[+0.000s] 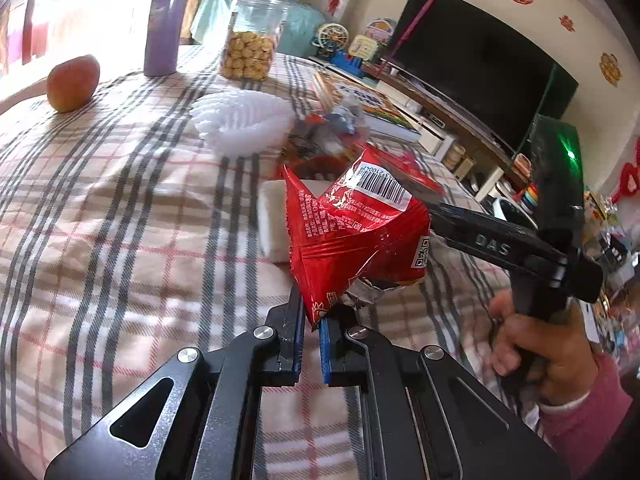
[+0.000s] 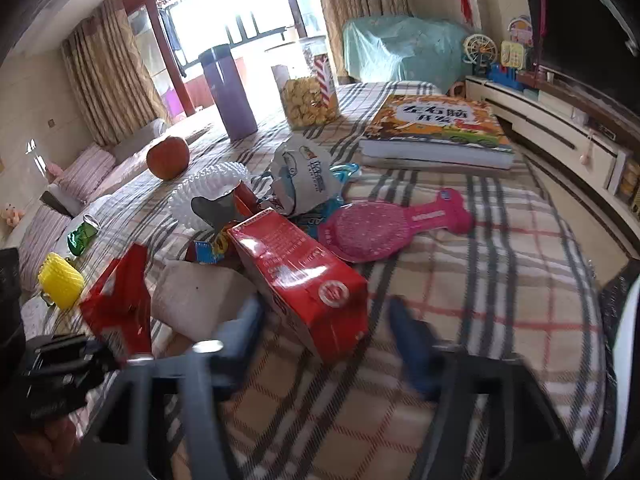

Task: Collect trash
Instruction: 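Grasp the red chip bag with the left tool while the right tool grasps the red carton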

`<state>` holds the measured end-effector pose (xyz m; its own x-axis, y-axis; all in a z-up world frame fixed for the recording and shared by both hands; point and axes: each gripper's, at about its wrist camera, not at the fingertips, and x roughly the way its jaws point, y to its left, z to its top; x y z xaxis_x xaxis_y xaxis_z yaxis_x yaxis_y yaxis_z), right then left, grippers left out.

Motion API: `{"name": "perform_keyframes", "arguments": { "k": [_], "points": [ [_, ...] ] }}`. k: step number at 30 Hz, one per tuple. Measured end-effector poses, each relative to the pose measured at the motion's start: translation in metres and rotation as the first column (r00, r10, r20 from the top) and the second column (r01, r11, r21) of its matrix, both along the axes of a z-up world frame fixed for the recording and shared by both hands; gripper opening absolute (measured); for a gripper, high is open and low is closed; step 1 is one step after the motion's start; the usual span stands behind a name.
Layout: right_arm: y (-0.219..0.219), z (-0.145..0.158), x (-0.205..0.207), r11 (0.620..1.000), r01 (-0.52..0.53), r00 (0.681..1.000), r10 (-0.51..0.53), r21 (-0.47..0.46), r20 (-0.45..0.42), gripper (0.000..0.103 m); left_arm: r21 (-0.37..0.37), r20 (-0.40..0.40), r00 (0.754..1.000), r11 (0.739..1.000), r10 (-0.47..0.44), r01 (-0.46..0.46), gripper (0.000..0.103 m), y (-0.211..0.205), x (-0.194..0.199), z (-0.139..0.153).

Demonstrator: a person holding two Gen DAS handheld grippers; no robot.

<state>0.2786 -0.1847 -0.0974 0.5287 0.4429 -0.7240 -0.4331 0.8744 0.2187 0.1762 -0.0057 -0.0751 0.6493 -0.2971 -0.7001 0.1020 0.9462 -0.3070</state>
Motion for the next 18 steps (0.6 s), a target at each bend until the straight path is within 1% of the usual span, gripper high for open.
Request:
{"name": "perform_keyframes", "arguments": {
  "k": [5, 8, 11, 13, 15, 16, 18],
  "points": [
    [-0.013, 0.002, -0.017, 0.999, 0.024, 1.000, -0.024, 0.032, 0.001, 0.037, 0.003, 0.002, 1.000, 1.000, -0.022, 0.022, 0.005, -0.009, -0.005, 0.000],
    [-0.027, 0.003, -0.036, 0.999, 0.048, 0.999, -0.048, 0.013, 0.008, 0.036, 0.001, 0.002, 1.000, 1.000, -0.031, 0.031, 0.006, -0.013, -0.005, 0.000],
    [-0.034, 0.002, -0.048, 0.999, 0.043, 0.999, -0.043, -0.009, -0.006, 0.037, 0.003, -0.001, 0.999, 0.999, -0.040, 0.040, 0.006, -0.016, -0.005, -0.001],
    [-0.035, 0.002, -0.049, 0.999, 0.041, 0.999, -0.042, -0.016, -0.006, 0.038, 0.001, -0.006, 0.999, 0.999, -0.046, 0.046, 0.006, -0.018, -0.005, -0.002],
    [-0.034, 0.003, -0.046, 0.998, 0.051, 0.999, -0.051, -0.028, 0.003, 0.043, 0.006, -0.004, 0.999, 0.999, -0.049, 0.049, 0.006, -0.019, -0.007, -0.001],
    [-0.032, 0.004, -0.043, 0.998, 0.053, 0.999, -0.052, -0.031, 0.009, 0.048, 0.008, -0.002, 0.999, 0.999, -0.049, 0.049, 0.005, -0.019, -0.007, 0.000],
    [-0.027, 0.004, -0.032, 0.998, 0.047, 0.999, -0.047, -0.034, 0.009, 0.050, 0.007, 0.001, 0.999, 0.999, -0.048, 0.048, 0.005, -0.019, -0.009, 0.002]
  ]
}}
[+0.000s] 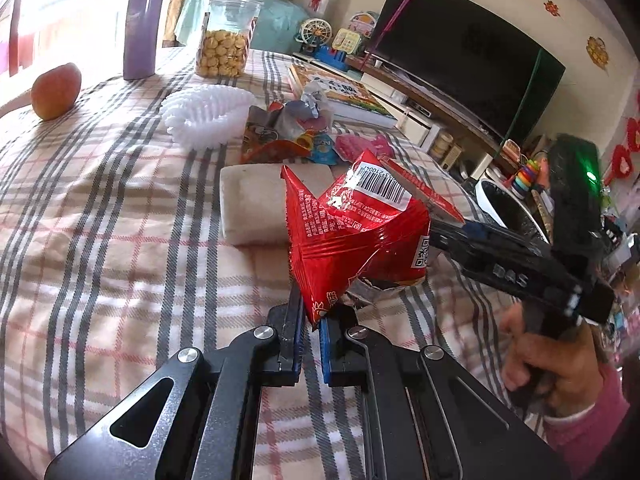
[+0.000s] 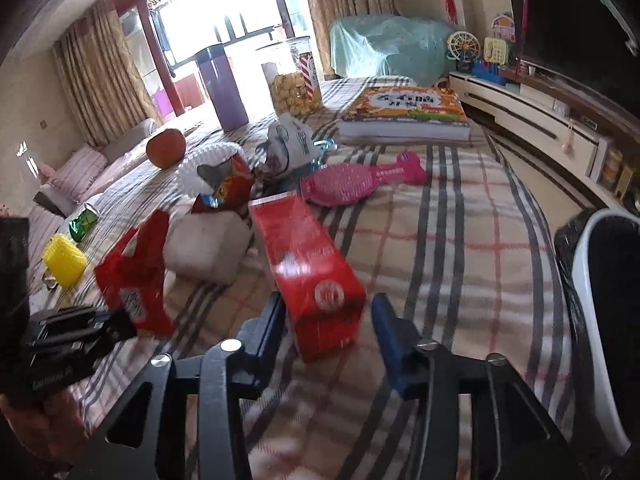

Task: Collect trash
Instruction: 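Grasp the red chip bag with the left tool while the right tool grasps the red carton, then carry the red chip bag and red carton over the black bin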

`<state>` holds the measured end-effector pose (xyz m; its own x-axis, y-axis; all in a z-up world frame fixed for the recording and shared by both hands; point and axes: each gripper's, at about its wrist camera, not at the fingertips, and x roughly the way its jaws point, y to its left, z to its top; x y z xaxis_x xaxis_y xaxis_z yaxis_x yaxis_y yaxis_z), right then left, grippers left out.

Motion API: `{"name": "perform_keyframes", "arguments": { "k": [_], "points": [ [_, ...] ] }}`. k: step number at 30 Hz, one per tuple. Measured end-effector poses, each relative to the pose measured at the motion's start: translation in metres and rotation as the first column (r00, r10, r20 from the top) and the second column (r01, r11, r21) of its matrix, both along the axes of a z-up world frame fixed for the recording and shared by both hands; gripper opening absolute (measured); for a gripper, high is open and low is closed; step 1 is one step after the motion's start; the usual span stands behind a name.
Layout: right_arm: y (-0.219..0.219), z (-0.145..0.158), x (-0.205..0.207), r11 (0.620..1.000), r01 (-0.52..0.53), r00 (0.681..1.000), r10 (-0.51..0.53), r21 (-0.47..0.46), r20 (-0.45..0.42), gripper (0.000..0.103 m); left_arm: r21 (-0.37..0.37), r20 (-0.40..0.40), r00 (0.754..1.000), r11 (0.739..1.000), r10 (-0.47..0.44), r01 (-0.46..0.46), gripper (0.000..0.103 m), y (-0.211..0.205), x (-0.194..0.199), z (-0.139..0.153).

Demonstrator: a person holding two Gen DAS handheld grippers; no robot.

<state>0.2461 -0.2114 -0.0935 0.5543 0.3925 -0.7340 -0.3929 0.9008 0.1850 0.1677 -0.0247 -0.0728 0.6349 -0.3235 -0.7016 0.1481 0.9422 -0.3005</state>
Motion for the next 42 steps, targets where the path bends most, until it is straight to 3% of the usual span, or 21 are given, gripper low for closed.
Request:
{"name": "perform_keyframes", "arguments": {
  "k": [3, 5, 6, 14, 24, 42],
  "points": [
    [0.006, -0.004, 0.009, 1.000, -0.018, 1.000, 0.019, 0.015, -0.020, 0.049, 0.006, 0.005, 1.000, 1.000, 0.005, -0.005, 0.006, -0.001, -0.001, 0.002],
    [0.006, -0.009, 0.013, 0.998, -0.028, 0.997, 0.032, 0.057, -0.066, 0.032, 0.011, 0.008, 1.000, 1.000, 0.003, -0.003, 0.005, -0.003, -0.003, 0.004],
    [0.004, -0.010, 0.012, 0.997, -0.024, 0.997, 0.030, 0.075, -0.075, 0.031, 0.017, 0.012, 1.000, 1.000, -0.001, 0.001, 0.006, -0.005, -0.003, 0.005],
    [-0.038, 0.008, -0.034, 0.989, 0.074, 0.997, -0.072, 0.127, -0.018, 0.031, 0.034, 0.023, 0.996, 0.996, -0.082, 0.081, 0.006, -0.039, 0.000, 0.010],
    [-0.107, 0.035, -0.079, 0.968, 0.219, 0.974, -0.224, 0.120, 0.029, 0.031, 0.048, 0.031, 0.972, 0.971, -0.234, 0.233, 0.006, -0.106, 0.008, 0.018],
    [-0.187, 0.047, -0.101, 0.920, 0.375, 0.922, -0.383, 0.117, 0.054, 0.031, 0.145, 0.026, 0.917, 0.909, -0.399, 0.391, 0.006, -0.201, 0.011, 0.028]
  ]
}}
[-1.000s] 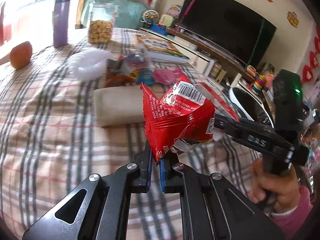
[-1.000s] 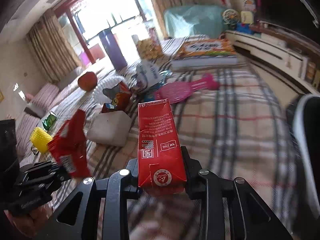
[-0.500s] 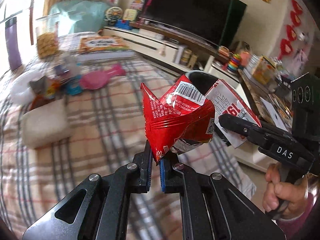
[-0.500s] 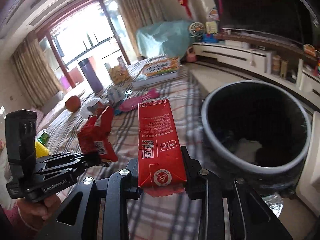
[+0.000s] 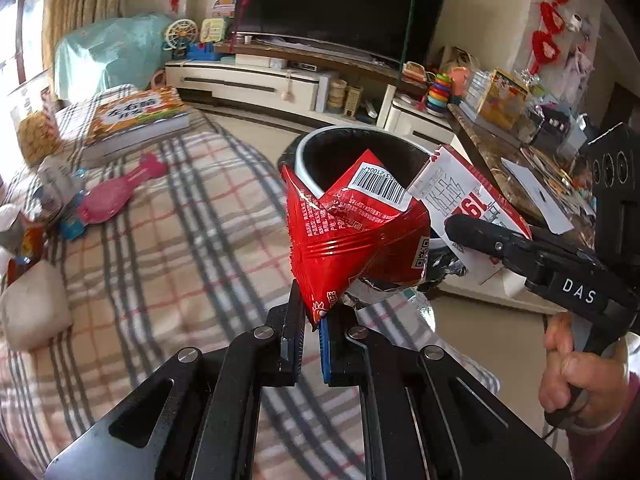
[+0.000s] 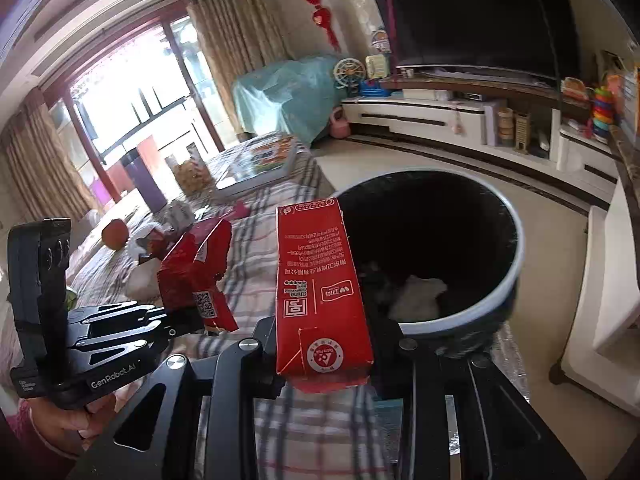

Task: Collect trash
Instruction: 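Carry the red chip bag and red carton over the black bin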

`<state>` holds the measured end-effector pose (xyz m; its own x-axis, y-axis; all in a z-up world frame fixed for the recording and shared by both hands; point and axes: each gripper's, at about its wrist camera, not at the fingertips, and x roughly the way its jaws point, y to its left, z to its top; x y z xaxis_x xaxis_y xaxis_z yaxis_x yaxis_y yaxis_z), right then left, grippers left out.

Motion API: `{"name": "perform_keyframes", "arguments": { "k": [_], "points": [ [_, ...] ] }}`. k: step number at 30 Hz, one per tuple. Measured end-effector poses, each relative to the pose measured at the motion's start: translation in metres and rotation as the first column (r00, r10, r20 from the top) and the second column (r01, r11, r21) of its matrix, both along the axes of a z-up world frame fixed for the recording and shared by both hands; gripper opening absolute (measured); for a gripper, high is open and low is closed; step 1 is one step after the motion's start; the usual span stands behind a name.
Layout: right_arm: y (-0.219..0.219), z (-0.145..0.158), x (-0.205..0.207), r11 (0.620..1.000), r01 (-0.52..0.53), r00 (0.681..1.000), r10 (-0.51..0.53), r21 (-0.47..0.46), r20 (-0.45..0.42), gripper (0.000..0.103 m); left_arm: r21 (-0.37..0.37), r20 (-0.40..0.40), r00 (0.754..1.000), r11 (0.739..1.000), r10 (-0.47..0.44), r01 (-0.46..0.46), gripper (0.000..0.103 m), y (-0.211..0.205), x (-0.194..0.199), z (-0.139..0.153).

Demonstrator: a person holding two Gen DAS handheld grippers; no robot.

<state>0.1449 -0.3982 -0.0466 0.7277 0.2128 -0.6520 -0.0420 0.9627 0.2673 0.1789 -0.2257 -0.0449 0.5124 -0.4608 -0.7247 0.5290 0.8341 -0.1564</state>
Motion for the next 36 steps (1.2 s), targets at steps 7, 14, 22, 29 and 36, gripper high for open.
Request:
{"name": "perform_keyframes", "arguments": {
  "k": [7, 14, 22, 29, 36],
  "points": [
    [-0.021, 0.004, -0.002, 0.999, 0.040, 0.999, -0.040, -0.009, 0.005, 0.031, 0.011, -0.002, 1.000, 1.000, -0.022, 0.022, 0.006, -0.020, 0.008, 0.001],
    [-0.037, 0.006, 0.003, 0.998, 0.066, 0.998, -0.066, -0.006, 0.007, 0.031, 0.029, 0.017, 0.998, 0.998, -0.057, 0.056, 0.006, -0.042, 0.015, 0.007],
    [-0.048, 0.006, 0.015, 0.997, 0.075, 0.997, -0.075, -0.015, 0.007, 0.031, 0.059, 0.030, 0.996, 0.995, -0.082, 0.080, 0.006, -0.062, 0.024, 0.010],
    [-0.058, 0.002, 0.027, 0.997, 0.081, 0.997, -0.081, -0.009, -0.012, 0.031, 0.069, 0.037, 0.997, 0.995, -0.074, 0.071, 0.006, -0.071, 0.038, 0.011],
    [-0.067, 0.001, 0.037, 0.996, 0.094, 0.995, -0.094, -0.004, -0.019, 0.031, 0.062, 0.011, 0.997, 0.995, -0.080, 0.079, 0.006, -0.080, 0.052, 0.011]
  ]
}}
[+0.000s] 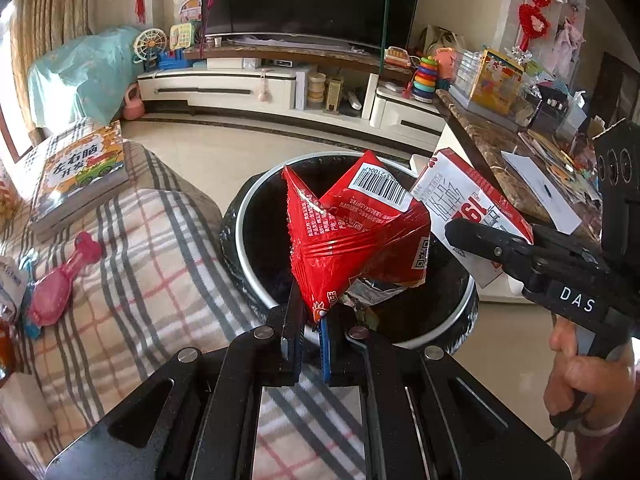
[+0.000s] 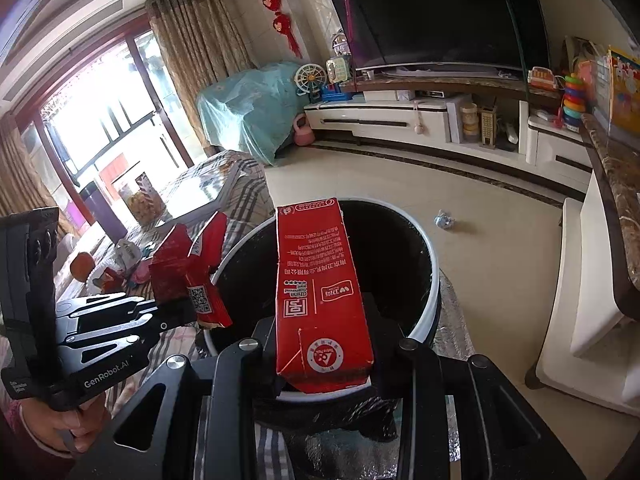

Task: Collect trash
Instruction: 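Carry the red chip bag and red carton over the black bin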

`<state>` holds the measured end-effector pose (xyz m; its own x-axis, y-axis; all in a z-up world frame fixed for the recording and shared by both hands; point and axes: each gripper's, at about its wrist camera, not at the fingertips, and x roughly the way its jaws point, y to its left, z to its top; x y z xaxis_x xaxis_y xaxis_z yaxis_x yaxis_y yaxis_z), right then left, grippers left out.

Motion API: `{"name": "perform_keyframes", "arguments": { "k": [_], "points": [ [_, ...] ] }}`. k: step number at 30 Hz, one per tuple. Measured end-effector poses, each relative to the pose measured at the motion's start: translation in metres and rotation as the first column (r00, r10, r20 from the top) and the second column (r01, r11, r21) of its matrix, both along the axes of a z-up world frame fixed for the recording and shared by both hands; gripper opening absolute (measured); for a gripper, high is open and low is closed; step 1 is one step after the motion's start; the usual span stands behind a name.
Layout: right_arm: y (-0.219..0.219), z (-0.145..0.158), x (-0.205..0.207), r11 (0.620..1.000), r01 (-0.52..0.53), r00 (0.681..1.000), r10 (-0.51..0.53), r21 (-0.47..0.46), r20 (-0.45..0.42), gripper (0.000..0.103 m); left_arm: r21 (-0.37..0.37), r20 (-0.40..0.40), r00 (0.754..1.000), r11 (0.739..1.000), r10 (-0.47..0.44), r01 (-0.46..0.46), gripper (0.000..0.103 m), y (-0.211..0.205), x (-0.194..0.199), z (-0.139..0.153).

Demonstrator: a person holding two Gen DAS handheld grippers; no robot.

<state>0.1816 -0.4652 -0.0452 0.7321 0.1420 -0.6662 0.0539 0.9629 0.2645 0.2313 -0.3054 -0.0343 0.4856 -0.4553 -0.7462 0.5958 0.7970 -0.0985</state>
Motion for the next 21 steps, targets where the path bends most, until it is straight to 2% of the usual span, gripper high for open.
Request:
{"name": "perform_keyframes", "arguments": {
  "k": [21],
  "points": [
    [-0.007, -0.002, 0.021, 1.000, -0.001, 1.000, 0.001, 0.002, -0.024, 0.031, 0.026, -0.016, 1.000, 0.999, -0.025, 0.026, 0.006, -0.020, 0.016, -0.003]
  ]
}}
